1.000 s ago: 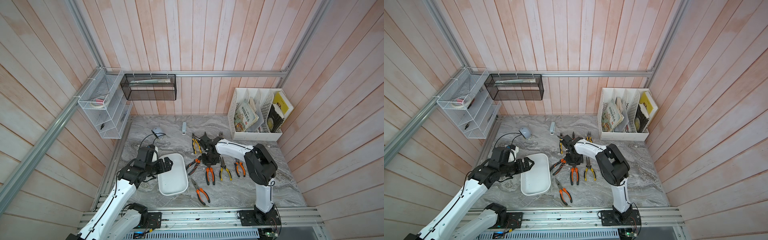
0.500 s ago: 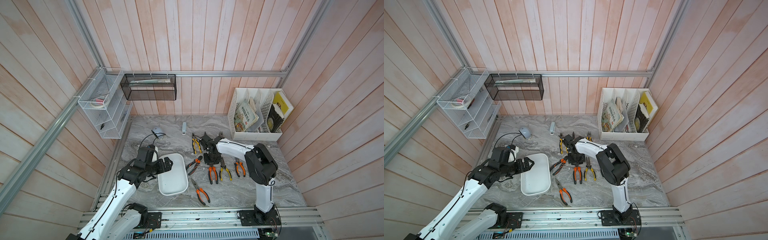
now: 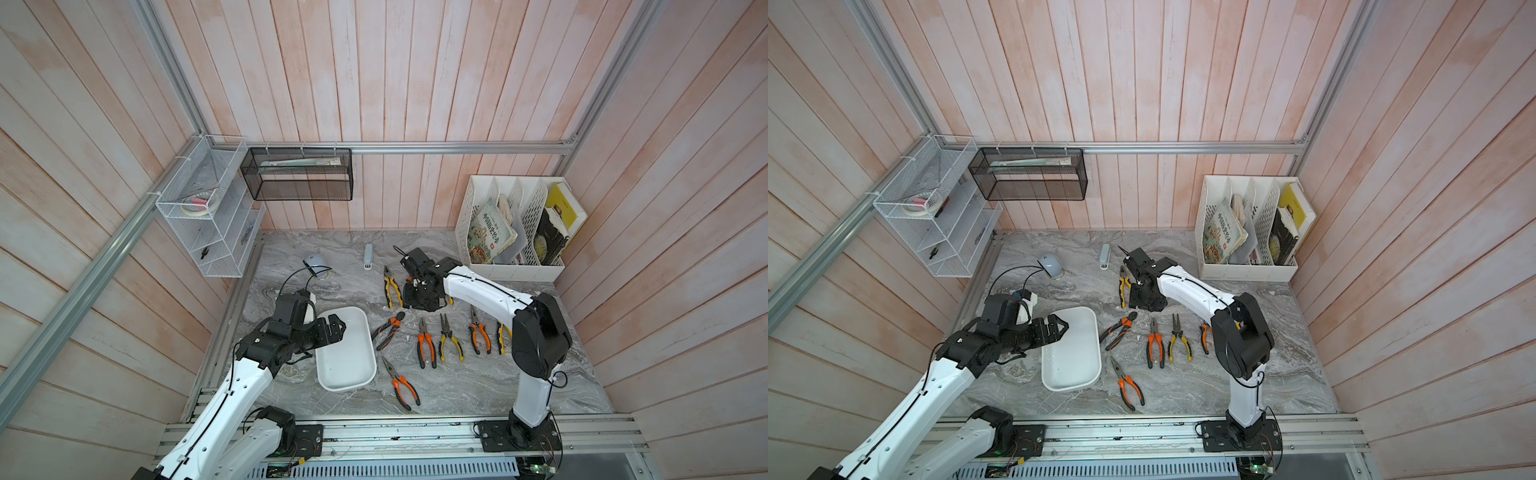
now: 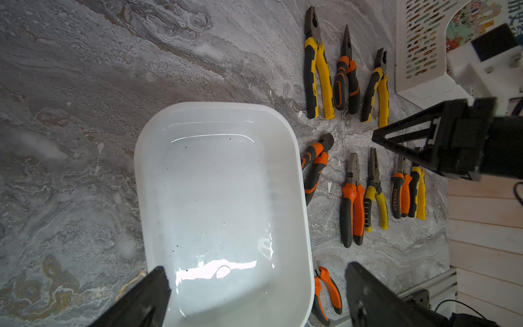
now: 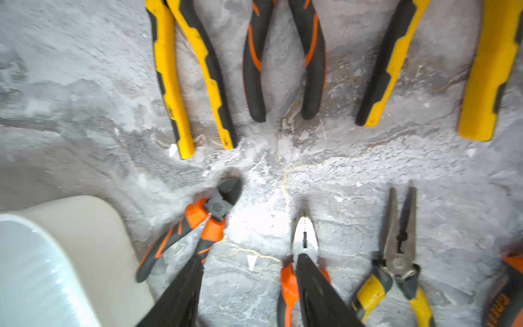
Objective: Take the pliers out of the storage box
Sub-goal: Adjust the pliers at the center of the board.
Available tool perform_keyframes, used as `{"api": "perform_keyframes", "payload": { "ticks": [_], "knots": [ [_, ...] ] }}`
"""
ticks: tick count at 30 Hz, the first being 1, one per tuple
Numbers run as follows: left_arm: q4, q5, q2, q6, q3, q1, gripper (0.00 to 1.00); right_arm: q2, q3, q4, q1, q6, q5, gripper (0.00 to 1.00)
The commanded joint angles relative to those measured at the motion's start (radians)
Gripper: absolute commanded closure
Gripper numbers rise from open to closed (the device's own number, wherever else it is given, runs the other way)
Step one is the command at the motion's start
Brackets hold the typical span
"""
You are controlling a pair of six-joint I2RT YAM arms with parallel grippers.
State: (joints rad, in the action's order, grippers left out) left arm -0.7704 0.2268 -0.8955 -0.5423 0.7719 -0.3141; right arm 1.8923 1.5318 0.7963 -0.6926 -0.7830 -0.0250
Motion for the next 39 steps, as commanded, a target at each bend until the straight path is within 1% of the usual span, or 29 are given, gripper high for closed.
{"api": "perform_keyframes", "payload": {
  "ticks": [1, 2, 3, 4, 6, 11, 16, 23, 25, 30, 33, 35, 38, 39],
  "knots": [
    [0.018, -0.014, 0.011, 0.015, -0.005, 0.004, 0.0, 0.015, -0.015, -0.087, -0.027, -0.164, -0.078, 0.18],
    [0.021, -0.014, 0.016, 0.016, -0.006, 0.005, 0.0, 0.036, -0.002, -0.089, -0.041, -0.186, -0.086, 0.08],
    [0.024, -0.014, 0.022, 0.016, -0.007, 0.004, 0.0, 0.052, 0.011, -0.082, -0.051, -0.197, -0.085, 0.07],
    [0.026, -0.013, 0.03, 0.016, -0.009, 0.004, 0.0, 0.069, 0.031, -0.066, -0.064, -0.208, -0.071, 0.02],
    [0.028, -0.01, 0.04, 0.018, -0.01, 0.004, 0.0, 0.09, 0.058, -0.026, -0.082, -0.234, -0.03, 0.02],
    [0.044, 0.005, 0.059, 0.025, -0.018, 0.006, 0.0, 0.1, 0.054, 0.014, -0.11, -0.33, 0.024, 0.02],
    [0.052, 0.026, 0.065, 0.034, -0.02, 0.006, 0.0, 0.13, 0.054, 0.034, -0.136, -0.407, 0.035, 0.05],
    [0.064, 0.046, 0.083, 0.04, -0.025, 0.007, 0.0, 0.186, 0.047, -0.021, -0.173, -0.486, 0.002, 0.09],
    [0.063, 0.05, 0.081, 0.043, -0.025, 0.008, 0.0, 0.21, 0.059, -0.041, -0.178, -0.493, -0.012, 0.09],
    [0.063, 0.051, 0.085, 0.045, -0.025, 0.009, 0.0, 0.272, 0.097, -0.009, -0.183, -0.487, -0.014, 0.12],
    [0.062, 0.051, 0.085, 0.044, -0.025, 0.009, 0.0, 0.272, 0.066, -0.003, -0.185, -0.484, 0.004, 0.15],
    [0.063, 0.05, 0.084, 0.044, -0.025, 0.008, 0.0, 0.256, 0.015, -0.02, -0.187, -0.483, 0.009, 0.19],
    [0.061, 0.046, 0.081, 0.041, -0.025, 0.009, 0.0, 0.215, -0.082, -0.069, -0.19, -0.486, 0.01, 0.27],
    [0.06, 0.046, 0.081, 0.041, -0.025, 0.009, 0.0, 0.203, -0.109, -0.083, -0.189, -0.486, 0.01, 0.32]
  ]
}}
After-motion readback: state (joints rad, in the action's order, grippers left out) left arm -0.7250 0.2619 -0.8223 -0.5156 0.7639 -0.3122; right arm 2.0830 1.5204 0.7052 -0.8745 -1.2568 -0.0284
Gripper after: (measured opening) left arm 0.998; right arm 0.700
